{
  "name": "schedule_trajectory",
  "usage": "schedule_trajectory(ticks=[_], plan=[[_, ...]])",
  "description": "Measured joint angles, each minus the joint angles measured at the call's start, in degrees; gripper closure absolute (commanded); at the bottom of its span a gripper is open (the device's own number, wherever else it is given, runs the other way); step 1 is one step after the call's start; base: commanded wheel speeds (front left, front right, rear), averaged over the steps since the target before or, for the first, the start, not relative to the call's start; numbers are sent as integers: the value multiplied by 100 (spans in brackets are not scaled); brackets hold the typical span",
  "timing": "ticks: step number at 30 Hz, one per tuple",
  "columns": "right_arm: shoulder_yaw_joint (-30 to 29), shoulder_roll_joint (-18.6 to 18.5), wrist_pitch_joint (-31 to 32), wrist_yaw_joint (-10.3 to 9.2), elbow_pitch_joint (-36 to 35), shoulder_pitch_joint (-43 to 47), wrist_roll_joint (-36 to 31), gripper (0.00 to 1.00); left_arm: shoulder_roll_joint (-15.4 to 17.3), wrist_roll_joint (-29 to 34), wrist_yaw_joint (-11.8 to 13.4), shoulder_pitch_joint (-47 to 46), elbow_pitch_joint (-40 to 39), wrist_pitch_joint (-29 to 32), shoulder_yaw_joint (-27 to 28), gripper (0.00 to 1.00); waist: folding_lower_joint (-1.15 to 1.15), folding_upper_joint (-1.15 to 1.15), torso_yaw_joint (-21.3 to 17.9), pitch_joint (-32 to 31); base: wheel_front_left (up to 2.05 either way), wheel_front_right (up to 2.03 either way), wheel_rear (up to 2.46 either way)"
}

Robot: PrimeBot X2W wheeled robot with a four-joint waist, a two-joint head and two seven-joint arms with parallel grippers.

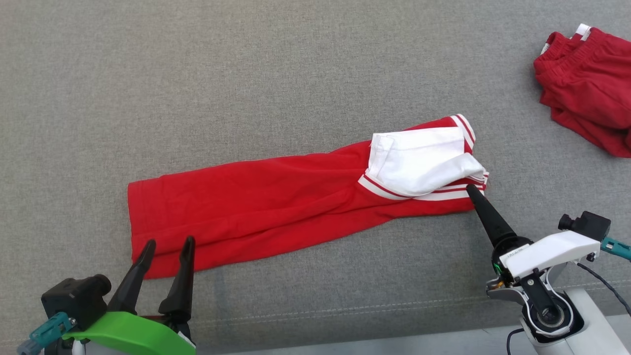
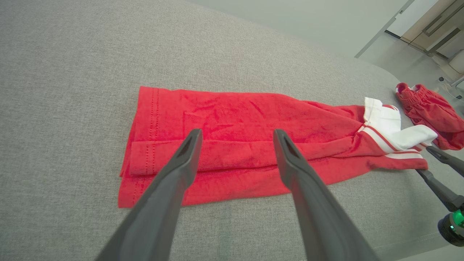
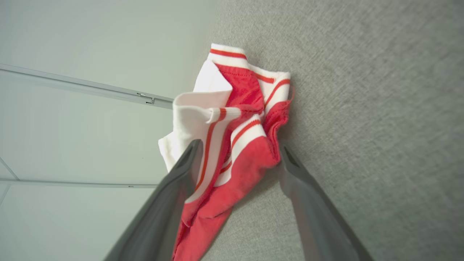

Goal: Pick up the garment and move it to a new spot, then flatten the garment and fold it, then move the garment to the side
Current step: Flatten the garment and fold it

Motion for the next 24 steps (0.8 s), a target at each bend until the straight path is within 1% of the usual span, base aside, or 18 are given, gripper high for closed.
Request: schedule_trajectory(ticks=[12, 24], plan=[[216, -5, 43, 0, -25, -263, 82, 0, 7, 46, -19, -7, 15, 46, -68, 0, 0, 0, 9, 3, 0, 0, 0], [361, -5, -18, 0, 256, -338, -32, 0, 3, 51, -20, -6, 31, 67, -149, 0, 0, 0, 83, -34, 0, 0, 0]])
